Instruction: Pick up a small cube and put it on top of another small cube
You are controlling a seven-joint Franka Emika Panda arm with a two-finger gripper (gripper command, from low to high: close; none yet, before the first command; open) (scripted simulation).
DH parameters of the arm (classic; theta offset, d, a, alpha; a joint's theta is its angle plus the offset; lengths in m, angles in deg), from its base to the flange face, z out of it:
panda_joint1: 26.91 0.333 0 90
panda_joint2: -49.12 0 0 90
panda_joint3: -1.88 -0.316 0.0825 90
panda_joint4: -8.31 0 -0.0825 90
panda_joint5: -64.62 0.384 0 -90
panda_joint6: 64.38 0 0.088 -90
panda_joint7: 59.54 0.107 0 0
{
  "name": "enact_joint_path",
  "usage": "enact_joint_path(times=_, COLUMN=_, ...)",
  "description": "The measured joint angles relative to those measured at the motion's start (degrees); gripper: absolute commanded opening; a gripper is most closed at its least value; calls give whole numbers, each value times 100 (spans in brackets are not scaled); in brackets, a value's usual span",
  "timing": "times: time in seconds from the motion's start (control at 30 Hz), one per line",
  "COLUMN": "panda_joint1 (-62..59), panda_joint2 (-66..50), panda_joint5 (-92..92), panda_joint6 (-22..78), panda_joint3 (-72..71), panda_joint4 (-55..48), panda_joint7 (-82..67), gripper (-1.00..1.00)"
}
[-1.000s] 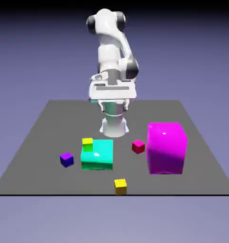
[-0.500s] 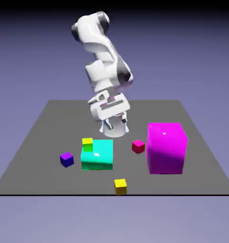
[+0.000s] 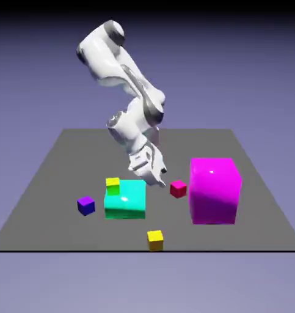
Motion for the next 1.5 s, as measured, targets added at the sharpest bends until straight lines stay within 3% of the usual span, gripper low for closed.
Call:
enact_joint_path(times=0.53, panda_joint1=2539, panda_joint2=176, panda_joint5=53, panda_joint6=1021, panda_joint3=3036, panda_joint4=39, panda_joint7=-3550, gripper=0)
enact_joint_path(times=0.77, panda_joint1=3991, panda_joint2=890, panda_joint5=-246, panda_joint6=-271, panda_joint3=4358, panda_joint4=120, panda_joint7=-3519, gripper=0)
enact_joint_path(times=0.8, panda_joint1=4014, panda_joint2=902, panda_joint5=-251, panda_joint6=-291, panda_joint3=4380, panda_joint4=121, panda_joint7=-3518, gripper=-100)
enact_joint_path(times=1.1, panda_joint1=2562, panda_joint2=187, panda_joint5=36, panda_joint6=1005, panda_joint3=3058, panda_joint4=40, panda_joint7=-3541, gripper=-100)
enact_joint_path(times=1.43, panda_joint1=2453, panda_joint2=-1486, panda_joint5=-1769, panda_joint6=2097, panda_joint3=1552, panda_joint4=-950, panda_joint7=-1120, gripper=-100)
enact_joint_path(times=1.5, panda_joint1=2101, panda_joint2=-1484, panda_joint5=-1621, panda_joint6=2206, panda_joint3=1545, panda_joint4=-1361, panda_joint7=-1281, gripper=-100)
